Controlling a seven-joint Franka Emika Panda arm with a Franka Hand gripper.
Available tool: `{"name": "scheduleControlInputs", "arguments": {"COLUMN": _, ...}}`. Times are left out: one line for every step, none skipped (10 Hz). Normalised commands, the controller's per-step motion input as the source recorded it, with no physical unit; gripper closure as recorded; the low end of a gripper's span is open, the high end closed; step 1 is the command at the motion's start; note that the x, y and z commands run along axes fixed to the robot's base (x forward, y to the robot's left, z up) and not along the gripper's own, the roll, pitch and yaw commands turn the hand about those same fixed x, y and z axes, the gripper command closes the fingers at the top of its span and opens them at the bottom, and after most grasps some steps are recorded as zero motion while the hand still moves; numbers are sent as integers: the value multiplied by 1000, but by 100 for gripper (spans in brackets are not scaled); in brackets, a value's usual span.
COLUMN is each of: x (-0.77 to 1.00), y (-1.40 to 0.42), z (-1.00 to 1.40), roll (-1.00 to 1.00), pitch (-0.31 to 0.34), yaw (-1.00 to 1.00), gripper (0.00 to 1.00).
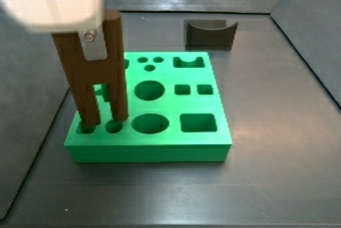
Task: Insert the square-circle object.
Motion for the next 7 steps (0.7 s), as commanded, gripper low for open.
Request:
{"name": "scheduleControlInputs", "arguments": {"x": -11, "y": -151, "z": -166, "roll": -131, "pitch": 0, "yaw": -803, "gripper": 100}}
{"name": "scheduleControlInputs", "arguments": {"x": -286, "y": -34, "z": -140, "roll": -143, "pitch": 0, "yaw": -329, "gripper": 100}}
{"name": "scheduleControlInputs", "arguments": {"x": -117, "y": 0, "z": -37, "roll": -76, "pitch": 0, "yaw": -54, "gripper": 100}}
{"name": "scheduleControlInputs", "arguments": {"x": 0, "y": 0, "z": -40, "roll": 0, "pitch": 0, "yaw": 0, "gripper": 100}}
{"name": "scheduleControlInputs", "arguments": {"x": -166, "y": 0, "z": -269, "roll": -81, "pitch": -74, "yaw": -83, "gripper": 100}}
{"name": "scheduleControlInputs", "arguments": {"x": -266, "y": 0, "z": -223, "roll": -214, "pitch": -140, "yaw": -406, "gripper": 100}}
{"name": "scheduleControlInputs", "arguments": {"x": -194, "y": 0, "z": -97, "roll": -280, "pitch": -144, "yaw": -443, "gripper": 100}}
